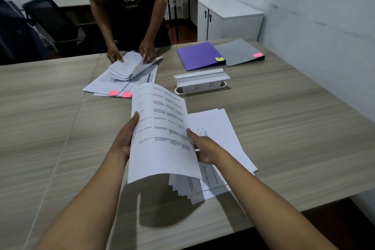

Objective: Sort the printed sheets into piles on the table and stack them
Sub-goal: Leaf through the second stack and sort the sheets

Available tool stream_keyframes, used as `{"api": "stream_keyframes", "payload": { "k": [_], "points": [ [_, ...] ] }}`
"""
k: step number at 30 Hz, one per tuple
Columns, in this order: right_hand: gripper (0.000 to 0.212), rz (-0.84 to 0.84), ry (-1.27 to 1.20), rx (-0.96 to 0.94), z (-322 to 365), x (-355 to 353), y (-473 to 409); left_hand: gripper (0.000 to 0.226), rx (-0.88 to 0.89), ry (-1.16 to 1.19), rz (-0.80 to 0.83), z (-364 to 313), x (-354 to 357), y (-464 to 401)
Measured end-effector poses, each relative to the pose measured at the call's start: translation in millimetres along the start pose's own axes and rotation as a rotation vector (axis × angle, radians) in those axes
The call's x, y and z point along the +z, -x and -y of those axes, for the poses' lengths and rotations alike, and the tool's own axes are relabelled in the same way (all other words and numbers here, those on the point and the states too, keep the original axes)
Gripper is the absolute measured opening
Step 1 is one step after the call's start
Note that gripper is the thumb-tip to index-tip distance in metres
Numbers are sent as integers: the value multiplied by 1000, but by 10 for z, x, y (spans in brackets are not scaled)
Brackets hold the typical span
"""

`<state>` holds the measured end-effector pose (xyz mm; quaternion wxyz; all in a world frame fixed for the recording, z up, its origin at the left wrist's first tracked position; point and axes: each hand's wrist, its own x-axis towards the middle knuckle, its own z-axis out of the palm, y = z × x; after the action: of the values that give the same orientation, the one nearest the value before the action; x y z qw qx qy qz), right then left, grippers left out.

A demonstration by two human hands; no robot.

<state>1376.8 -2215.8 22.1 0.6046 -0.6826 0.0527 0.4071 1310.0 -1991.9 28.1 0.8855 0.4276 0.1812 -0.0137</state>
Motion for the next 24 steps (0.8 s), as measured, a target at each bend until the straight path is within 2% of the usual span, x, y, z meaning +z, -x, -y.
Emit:
{"api": "stream_keyframes", "payload": {
  "k": [1, 3, 7, 9, 12, 15, 18, 21, 23, 24],
  "points": [
    [36, 41, -93, -11, 8, 15, 6, 50, -4, 1, 1, 0, 3, 4],
    [36, 2, -165, -78, 17, 19, -23, 51, -7, 12, 7, -5, -21, 21],
    [38, -57, -172, -125, 35, -79, -34, 57, -56, 24, 23, 3, -49, 33],
    [39, -89, -51, -138, 23, -138, -68, 56, -61, -11, 9, 13, -52, 33],
    [28, -252, 275, -183, -42, -287, -112, 54, -32, -26, -34, 27, -60, 29],
    [40, -456, 484, -164, -170, -535, -205, 54, -6, -9, -45, 16, -91, 47],
    [23, -546, 603, -81, -241, -733, -228, 52, 23, -4, -54, -29, -154, 79],
    [47, -680, 779, -26, -251, -712, -207, 50, 31, 18, -33, -63, -178, 107],
    [55, -753, 869, -112, -191, -553, -186, 50, 26, 7, -27, -63, -163, 105],
    [53, -708, 837, -174, -143, -450, -183, 51, 20, 0, -27, -58, -147, 97]
  ]
}}
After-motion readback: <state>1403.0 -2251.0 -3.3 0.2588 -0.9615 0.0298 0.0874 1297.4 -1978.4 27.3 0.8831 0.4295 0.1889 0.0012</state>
